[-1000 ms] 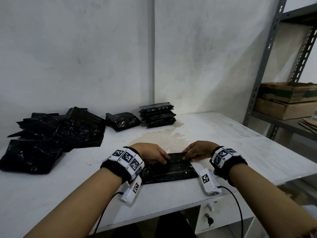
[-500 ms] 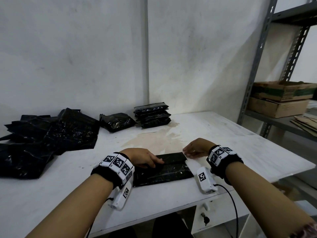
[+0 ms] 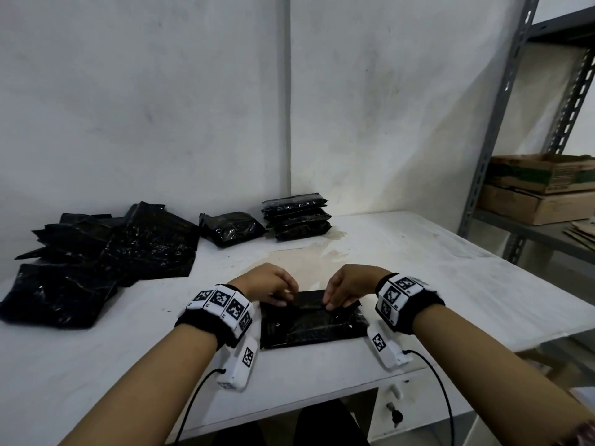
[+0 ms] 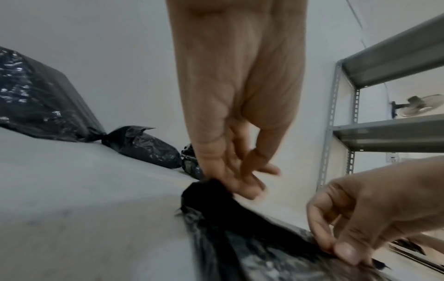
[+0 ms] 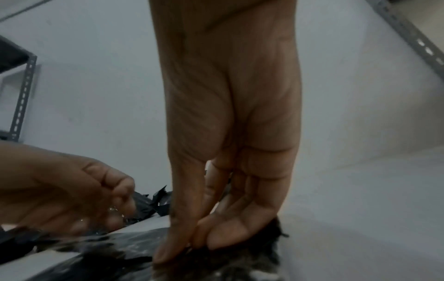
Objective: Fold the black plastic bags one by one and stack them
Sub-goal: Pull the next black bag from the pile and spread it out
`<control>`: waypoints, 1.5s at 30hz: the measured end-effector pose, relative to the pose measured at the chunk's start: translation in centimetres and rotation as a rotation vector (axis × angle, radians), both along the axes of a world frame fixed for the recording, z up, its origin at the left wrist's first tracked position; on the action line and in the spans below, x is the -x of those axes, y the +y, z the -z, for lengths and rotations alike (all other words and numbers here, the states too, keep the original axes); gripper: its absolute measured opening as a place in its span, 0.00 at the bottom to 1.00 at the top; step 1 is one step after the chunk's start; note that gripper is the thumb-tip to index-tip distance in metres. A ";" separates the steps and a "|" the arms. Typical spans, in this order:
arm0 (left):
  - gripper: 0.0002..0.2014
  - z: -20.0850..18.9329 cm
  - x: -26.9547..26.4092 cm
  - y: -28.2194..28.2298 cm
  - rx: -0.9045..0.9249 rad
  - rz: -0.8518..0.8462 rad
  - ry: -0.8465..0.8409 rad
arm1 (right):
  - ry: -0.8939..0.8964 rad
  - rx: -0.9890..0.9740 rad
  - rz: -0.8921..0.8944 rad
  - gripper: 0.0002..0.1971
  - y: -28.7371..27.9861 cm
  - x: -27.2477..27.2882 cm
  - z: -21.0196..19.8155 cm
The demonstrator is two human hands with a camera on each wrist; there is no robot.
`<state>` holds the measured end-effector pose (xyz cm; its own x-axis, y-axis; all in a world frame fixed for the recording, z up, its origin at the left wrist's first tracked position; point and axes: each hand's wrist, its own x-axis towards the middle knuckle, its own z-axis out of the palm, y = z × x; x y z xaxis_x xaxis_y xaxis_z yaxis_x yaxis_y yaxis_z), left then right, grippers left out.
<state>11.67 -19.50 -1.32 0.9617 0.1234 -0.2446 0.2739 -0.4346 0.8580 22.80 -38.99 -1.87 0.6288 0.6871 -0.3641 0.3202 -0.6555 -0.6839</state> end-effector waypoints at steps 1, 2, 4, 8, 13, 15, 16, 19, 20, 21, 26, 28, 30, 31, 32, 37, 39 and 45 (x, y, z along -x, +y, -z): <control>0.12 0.1 -0.1 0.9 -0.019 -0.130 -0.070 | 0.015 -0.001 0.006 0.07 0.0 -0.1 0.1; 0.10 0.2 -0.4 1.9 -0.089 -0.256 -0.125 | 0.031 -0.001 0.010 0.07 0.0 -0.2 0.2; 0.08 0.5 -0.4 3.4 -0.202 -0.402 -0.100 | 0.044 0.001 0.022 0.07 0.0 -0.3 0.3; 0.14 1.2 0.0 3.4 -0.116 -0.358 0.102 | 0.036 0.022 0.030 0.08 0.2 -0.2 0.3; 0.03 1.9 -0.1 4.2 -0.366 -0.346 0.086 | 0.044 0.031 0.030 0.07 0.1 -0.4 0.4; 0.05 2.1 -0.1 5.0 -0.458 -0.347 0.047 | 0.046 0.037 0.027 0.07 0.1 -0.4 0.4; 0.04 2.0 -0.1 5.2 -0.464 -0.339 -0.041 | 0.046 0.041 0.028 0.07 0.1 -0.5 0.3; 0.03 1.1 0.1 4.3 -0.352 -0.096 -0.364 | 0.049 0.046 0.031 0.07 0.1 -0.4 0.2; 0.03 0.8 0.2 3.6 -0.330 0.029 -0.375 | 0.045 0.048 0.031 0.07 0.1 -0.5 0.2; 0.04 0.4 0.4 2.8 -0.322 0.137 -0.347 | 0.043 0.047 0.032 0.07 0.1 -0.4 0.2; 0.14 0.3 0.1 -0.1 -0.372 0.333 -0.155 | 0.041 0.031 0.046 0.08 0.1 -0.3 0.3; 0.20 0.4 -0.1 -0.8 -0.380 0.359 -0.055 | 0.041 0.015 0.047 0.07 0.0 -0.4 0.3; 0.26 0.5 -0.1 -1.3 -0.435 0.375 0.006 | 0.044 0.008 0.046 0.07 -0.2 -0.4 0.4; 0.28 0.5 -0.1 -1.5 -0.467 0.380 0.018 | 0.046 0.005 0.045 0.06 -0.2 -0.4 0.4; 0.30 0.6 -0.1 -1.6 -0.492 0.385 0.024 | 0.047 0.001 0.045 0.07 -0.3 -0.4 0.5; 0.32 0.7 -0.7 -2.9 -0.588 0.401 0.017 | 0.053 0.002 0.054 0.07 -1.1 -0.2 0.2; 0.33 0.6 -1.3 -3.9 -0.611 0.424 0.009 | 0.037 0.018 0.072 0.08 -2.0 -0.2 -0.1; 0.36 0.6 -3.1 -8.3 -0.636 0.496 -0.021 | -0.022 0.022 0.150 0.08 -6.6 -0.8 -0.4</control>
